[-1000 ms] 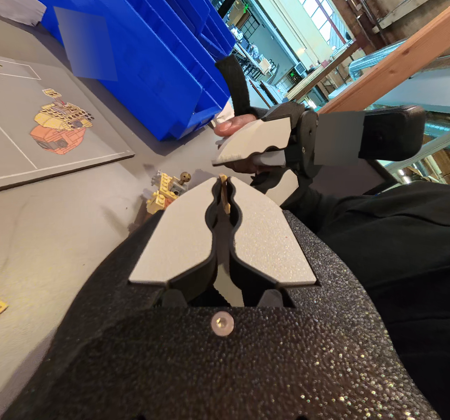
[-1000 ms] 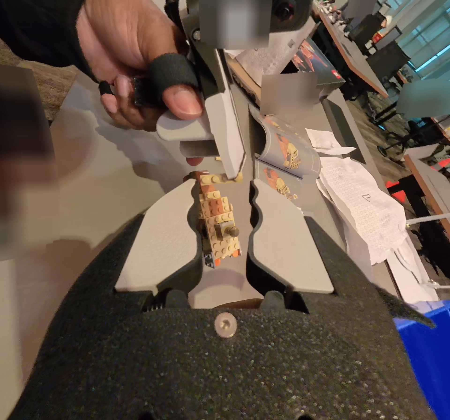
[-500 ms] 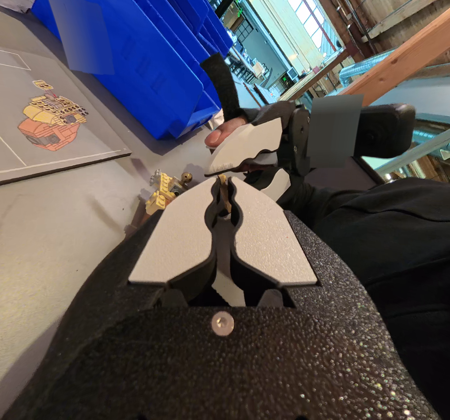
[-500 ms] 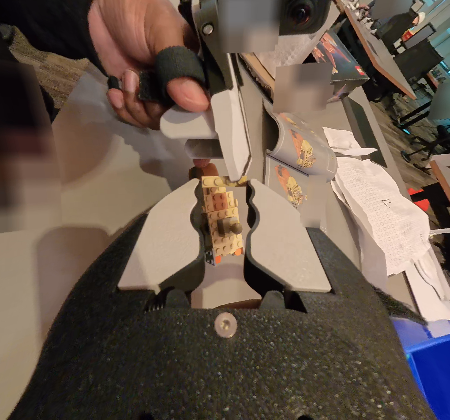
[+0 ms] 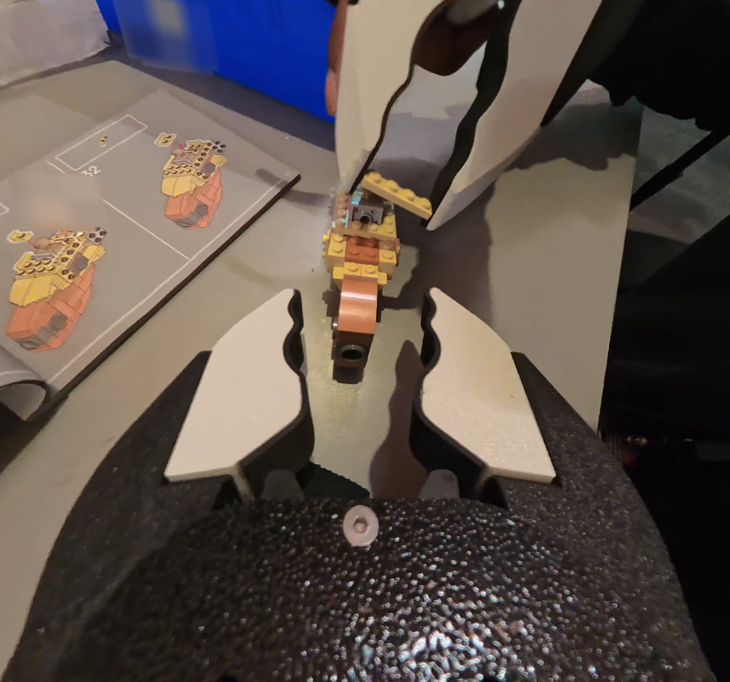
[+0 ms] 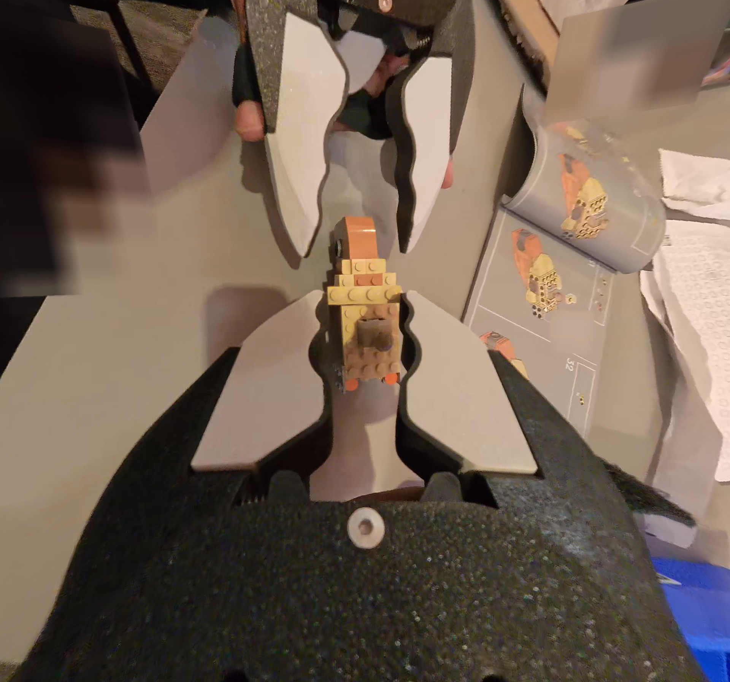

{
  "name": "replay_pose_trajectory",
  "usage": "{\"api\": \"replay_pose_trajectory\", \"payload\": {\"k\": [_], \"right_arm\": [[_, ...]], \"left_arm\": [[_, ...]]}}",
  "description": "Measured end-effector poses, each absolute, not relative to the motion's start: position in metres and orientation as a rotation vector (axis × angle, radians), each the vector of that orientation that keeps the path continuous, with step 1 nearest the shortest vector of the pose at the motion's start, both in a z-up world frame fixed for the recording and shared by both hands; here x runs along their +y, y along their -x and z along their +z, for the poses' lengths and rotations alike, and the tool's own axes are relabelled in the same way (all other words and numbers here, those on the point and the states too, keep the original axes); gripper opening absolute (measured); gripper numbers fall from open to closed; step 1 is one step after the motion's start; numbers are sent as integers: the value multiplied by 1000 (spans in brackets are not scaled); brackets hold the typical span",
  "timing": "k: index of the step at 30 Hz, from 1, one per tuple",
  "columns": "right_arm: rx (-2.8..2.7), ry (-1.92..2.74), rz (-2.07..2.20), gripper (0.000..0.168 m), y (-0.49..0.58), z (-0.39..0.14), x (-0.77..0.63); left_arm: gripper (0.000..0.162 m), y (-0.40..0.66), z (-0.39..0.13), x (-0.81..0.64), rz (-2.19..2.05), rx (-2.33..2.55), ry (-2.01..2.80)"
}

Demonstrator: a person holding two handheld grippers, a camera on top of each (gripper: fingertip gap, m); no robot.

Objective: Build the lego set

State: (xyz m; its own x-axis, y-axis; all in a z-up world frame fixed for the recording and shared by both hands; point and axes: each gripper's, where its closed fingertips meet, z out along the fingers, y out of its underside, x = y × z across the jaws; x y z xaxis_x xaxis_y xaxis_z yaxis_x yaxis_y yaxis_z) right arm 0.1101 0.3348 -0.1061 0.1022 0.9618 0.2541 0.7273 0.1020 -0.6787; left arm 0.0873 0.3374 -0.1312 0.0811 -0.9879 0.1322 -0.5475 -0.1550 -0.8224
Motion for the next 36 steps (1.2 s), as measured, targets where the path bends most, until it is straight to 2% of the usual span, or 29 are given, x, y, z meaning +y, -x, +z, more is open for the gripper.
{"api": "replay_pose_trajectory", "payload": {"k": [4,10,36], "right_arm": [[-1686,1706,465,34,-107,-109,336],[-1713,1760,485,34,-106,-116,339],[-1758,1852,586,35,-104,-123,335]], "left_arm": [[46,-90,-139,335,-959,1569,1757],[21,-89,-145,333,-944,1633,1761],[18,-89,-144,331,-988,1642,1765]]}}
